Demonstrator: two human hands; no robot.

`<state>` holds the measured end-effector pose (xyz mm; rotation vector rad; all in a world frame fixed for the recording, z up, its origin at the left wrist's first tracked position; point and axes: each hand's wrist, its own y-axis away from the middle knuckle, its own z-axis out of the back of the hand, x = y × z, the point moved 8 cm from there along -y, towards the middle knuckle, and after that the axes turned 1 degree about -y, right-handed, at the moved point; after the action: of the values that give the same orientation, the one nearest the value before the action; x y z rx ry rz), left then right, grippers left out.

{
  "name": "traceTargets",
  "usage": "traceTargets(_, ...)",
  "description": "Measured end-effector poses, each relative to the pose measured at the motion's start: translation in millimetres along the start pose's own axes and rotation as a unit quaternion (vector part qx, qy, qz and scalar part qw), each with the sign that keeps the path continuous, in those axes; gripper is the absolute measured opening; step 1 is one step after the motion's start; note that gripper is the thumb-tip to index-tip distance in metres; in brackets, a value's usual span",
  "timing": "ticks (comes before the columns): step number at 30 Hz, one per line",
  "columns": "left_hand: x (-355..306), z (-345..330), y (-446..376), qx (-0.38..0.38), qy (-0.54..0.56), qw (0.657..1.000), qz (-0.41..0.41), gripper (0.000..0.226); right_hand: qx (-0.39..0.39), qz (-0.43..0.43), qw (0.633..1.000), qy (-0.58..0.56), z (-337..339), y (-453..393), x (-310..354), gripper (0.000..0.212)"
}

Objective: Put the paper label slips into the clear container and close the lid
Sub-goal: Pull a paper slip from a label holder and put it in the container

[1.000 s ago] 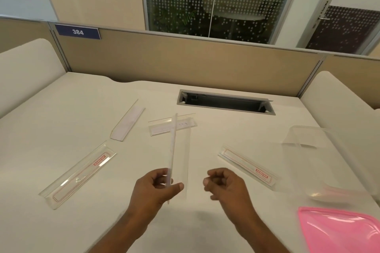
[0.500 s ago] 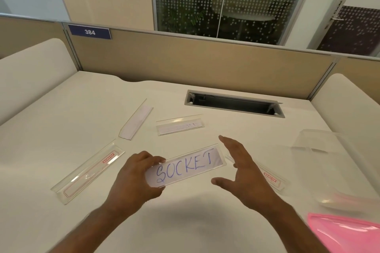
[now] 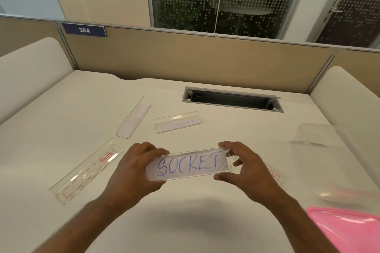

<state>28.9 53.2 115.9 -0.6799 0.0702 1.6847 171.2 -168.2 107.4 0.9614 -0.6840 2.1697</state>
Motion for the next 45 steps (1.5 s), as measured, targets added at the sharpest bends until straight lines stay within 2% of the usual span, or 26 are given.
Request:
traceTargets(4, -5.3, 8.8, -5.9, -0.016, 0.026, 0.999, -0.015, 0.075, -0.022, 0.023, 0.999, -0.028, 17.7, 0.7, 8.6, 0.067)
traceTargets(7, -2.0, 18.7, -9.8, -0.035, 0.082, 0.996, 0.01, 0.082, -0.037, 0.035, 0.997, -0.053, 32.5, 2.7, 14.9, 0.067)
traceTargets(12, -4.9, 23.3, -16.4, -0.034, 0.124, 0.992, 0.009, 0.078, -0.056, 0.041, 0.996, -0.056, 50.4, 7.4, 16.6, 0.066)
traceTargets(21, -21.6, 15.6, -21.5, -0.034, 0.139, 0.989, -0.019, 0.069, -0.051, 0.032, 0.997, -0.052, 61.2, 17.0, 3.8, 0.066)
traceTargets(24, -25.8, 12.8, -25.6, -0.035, 0.116, 0.992, -0.039, 0.069, -0.006, 0.017, 0.998, -0.057, 66.0, 17.4, -0.6, 0.062)
traceTargets(30, -34.2, 3.5, -38.4, -0.011, 0.084, 0.992, -0.097, 0.07, 0.067, -0.061, 0.991, -0.097, 91.2, -3.1, -6.0, 0.031)
traceTargets(37, -46.5, -23.7, -53.7, 0.05, 0.094, 0.983, -0.152, 0.069, 0.263, -0.176, 0.944, -0.095, 43.7, -14.8, -23.6, 0.038)
traceTargets(45, -48.5, -53.1, -66.8, 0.097, 0.089, 0.977, -0.165, 0.068, 0.286, -0.222, 0.921, -0.146, 34.3, 4.6, -45.8, 0.036)
